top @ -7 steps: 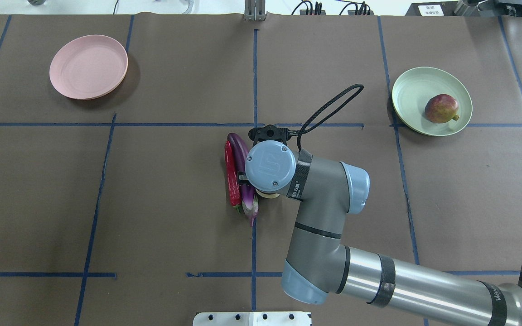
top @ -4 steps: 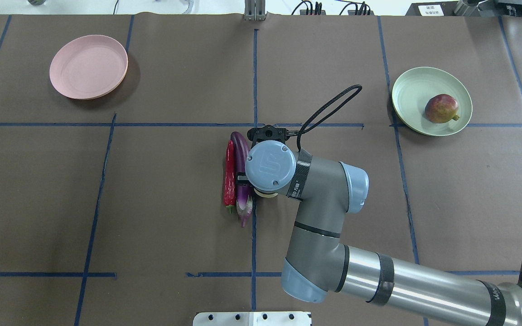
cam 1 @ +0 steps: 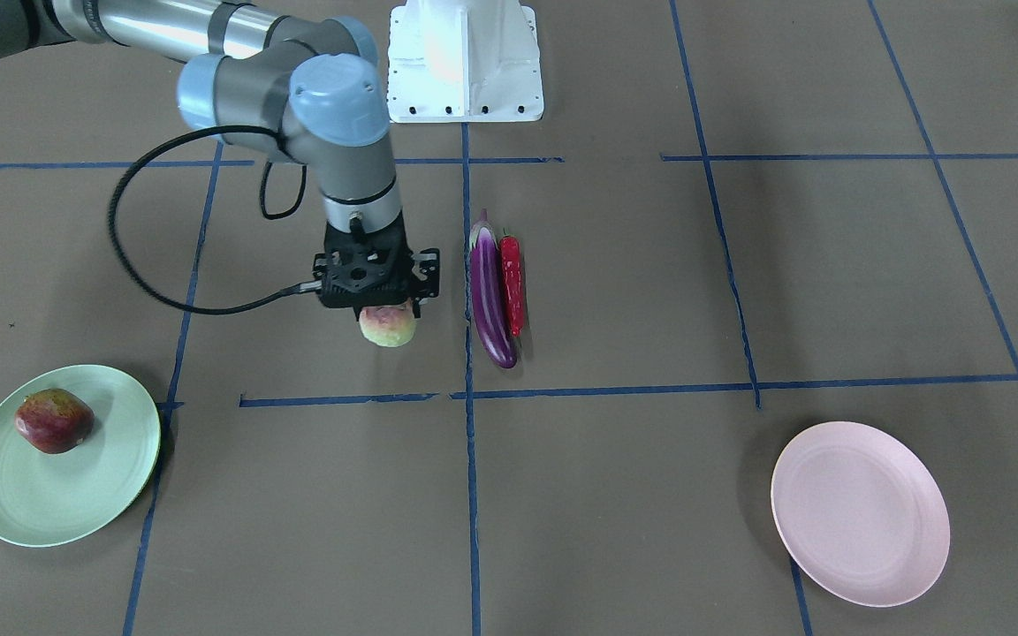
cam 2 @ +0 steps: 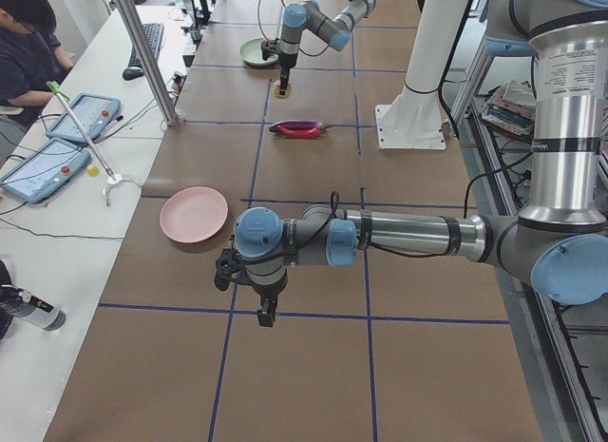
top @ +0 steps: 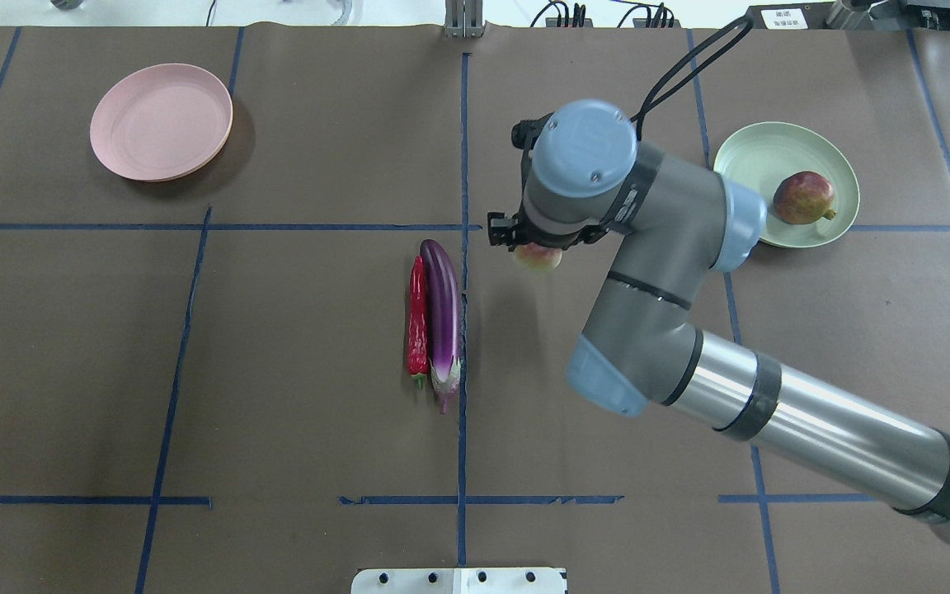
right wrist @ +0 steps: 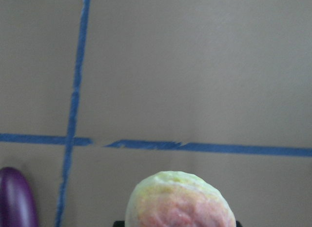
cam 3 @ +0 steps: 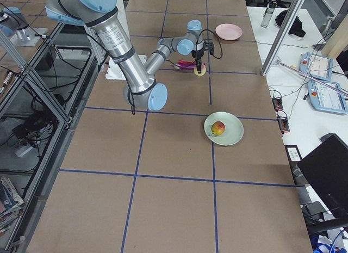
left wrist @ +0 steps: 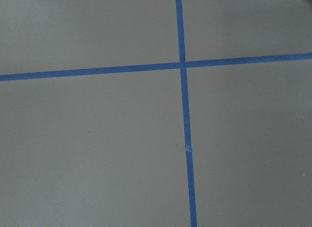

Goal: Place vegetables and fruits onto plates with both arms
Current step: 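Carry the peach with the right gripper onto the green plate and release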

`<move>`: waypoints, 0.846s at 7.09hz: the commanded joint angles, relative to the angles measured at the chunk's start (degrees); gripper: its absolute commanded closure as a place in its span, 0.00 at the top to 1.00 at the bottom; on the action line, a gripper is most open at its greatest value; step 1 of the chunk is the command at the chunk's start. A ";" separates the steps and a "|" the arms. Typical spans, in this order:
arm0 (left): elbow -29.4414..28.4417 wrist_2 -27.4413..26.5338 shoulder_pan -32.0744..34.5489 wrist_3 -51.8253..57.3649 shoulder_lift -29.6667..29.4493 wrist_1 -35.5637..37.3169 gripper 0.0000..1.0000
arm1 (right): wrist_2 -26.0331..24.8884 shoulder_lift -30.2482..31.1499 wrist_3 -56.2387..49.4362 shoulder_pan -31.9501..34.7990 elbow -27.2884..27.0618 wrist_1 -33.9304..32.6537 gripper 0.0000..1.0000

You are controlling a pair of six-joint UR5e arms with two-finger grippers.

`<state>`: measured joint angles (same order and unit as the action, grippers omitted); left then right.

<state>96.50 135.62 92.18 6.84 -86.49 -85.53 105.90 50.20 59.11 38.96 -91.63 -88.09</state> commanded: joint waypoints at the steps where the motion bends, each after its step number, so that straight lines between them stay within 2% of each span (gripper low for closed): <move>1: 0.00 0.00 0.02 0.01 0.00 -0.07 1.00 | 6.49 4.53 -21.21 12.31 3.89 0.81 0.05; 2: 0.00 0.00 -0.07 0.01 0.00 -0.07 1.00 | 8.69 5.34 -30.27 16.54 8.27 1.08 0.05; 4: 0.00 0.00 -0.07 0.01 -0.09 -0.07 1.00 | 11.43 7.62 -38.25 20.44 17.93 11.74 0.07; 5: 0.00 0.00 -0.07 0.01 -0.09 -0.07 1.00 | 11.35 8.32 -41.58 20.97 21.20 14.15 0.14; 6: 0.00 0.00 -0.07 0.01 0.00 -0.07 1.00 | 11.26 8.24 -43.44 21.24 22.54 14.26 0.65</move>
<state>96.51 135.61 92.11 6.86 -86.55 -85.61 117.09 58.11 18.85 59.53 -72.05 -75.60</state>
